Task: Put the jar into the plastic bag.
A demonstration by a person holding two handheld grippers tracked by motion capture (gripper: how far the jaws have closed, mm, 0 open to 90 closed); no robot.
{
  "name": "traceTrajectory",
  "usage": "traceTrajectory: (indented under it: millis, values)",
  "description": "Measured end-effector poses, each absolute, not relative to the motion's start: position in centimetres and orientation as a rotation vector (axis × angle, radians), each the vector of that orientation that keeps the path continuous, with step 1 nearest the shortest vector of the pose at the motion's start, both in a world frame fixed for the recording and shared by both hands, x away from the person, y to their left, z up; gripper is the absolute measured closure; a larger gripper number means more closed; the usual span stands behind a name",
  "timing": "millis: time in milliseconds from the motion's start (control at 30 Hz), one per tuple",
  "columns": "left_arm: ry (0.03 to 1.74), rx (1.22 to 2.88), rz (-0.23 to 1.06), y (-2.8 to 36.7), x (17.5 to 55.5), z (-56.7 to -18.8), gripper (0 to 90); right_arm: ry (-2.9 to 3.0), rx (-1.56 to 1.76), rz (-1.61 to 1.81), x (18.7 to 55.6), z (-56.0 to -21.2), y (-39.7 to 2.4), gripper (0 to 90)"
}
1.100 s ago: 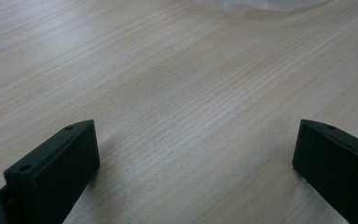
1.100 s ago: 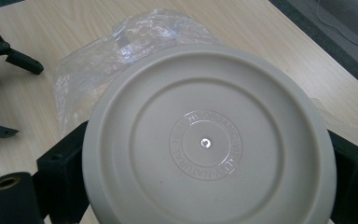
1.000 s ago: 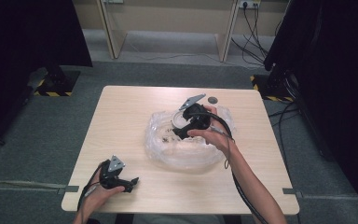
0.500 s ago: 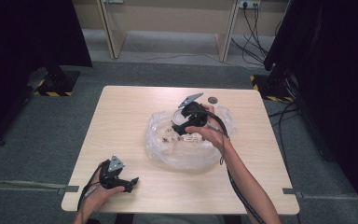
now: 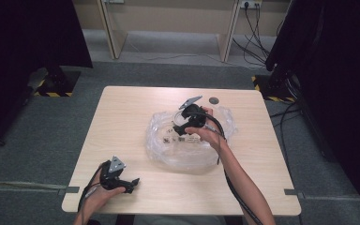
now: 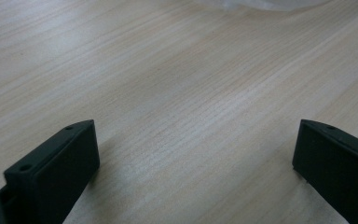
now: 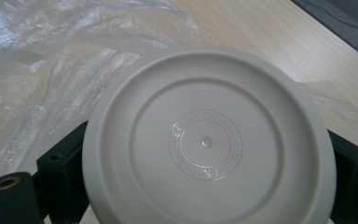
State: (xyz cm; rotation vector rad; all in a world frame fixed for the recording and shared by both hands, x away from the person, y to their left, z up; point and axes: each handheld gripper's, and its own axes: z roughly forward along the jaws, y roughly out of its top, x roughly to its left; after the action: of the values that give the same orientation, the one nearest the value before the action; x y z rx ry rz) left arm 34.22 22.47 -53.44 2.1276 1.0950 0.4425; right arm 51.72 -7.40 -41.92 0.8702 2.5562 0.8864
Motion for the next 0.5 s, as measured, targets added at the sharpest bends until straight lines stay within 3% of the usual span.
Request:
traceTrajectory:
  millis: [500]
  values:
    - [1.095, 2.128, 0.443, 22.5, 34.2, -53.4, 0.0, 2.545, 0.911, 0.888, 52.7, -44.8, -7.4, 10.1]
